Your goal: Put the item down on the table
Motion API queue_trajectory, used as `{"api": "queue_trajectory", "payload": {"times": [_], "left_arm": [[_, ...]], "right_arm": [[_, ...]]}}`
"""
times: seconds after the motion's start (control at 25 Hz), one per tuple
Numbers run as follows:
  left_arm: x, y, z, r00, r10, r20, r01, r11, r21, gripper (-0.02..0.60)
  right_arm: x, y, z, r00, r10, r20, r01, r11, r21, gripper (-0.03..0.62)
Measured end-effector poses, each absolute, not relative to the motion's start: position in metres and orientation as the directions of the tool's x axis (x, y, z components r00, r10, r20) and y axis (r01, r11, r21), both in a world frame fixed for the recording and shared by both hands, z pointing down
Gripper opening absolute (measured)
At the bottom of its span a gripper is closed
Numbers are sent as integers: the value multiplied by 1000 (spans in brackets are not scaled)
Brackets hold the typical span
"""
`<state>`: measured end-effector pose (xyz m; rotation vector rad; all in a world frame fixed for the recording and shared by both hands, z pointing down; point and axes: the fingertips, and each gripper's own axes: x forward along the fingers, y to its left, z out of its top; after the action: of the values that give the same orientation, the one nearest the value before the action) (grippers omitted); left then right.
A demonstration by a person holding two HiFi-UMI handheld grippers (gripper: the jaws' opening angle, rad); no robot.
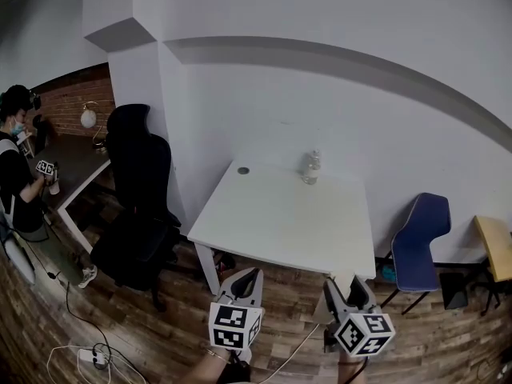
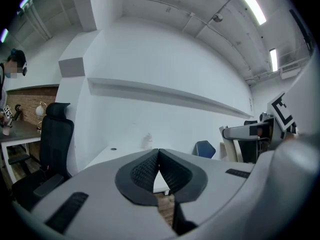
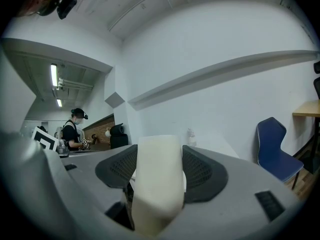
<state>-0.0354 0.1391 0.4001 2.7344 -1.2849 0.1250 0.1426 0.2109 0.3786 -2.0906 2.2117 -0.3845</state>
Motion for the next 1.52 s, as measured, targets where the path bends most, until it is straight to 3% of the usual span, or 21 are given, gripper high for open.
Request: {"api": "queue_trajectory", "payload": {"times": [0.92, 1.52], "left_arm": [[-30, -19, 397, 676, -731, 96, -735, -660, 153, 17], [-11, -51, 425, 700, -702, 131, -712, -671, 209, 17]], "right_arm": [[142, 70, 355, -3, -993, 114, -991, -12, -131, 298], [162, 41, 366, 44, -989, 141, -990, -61, -125, 297]]}}
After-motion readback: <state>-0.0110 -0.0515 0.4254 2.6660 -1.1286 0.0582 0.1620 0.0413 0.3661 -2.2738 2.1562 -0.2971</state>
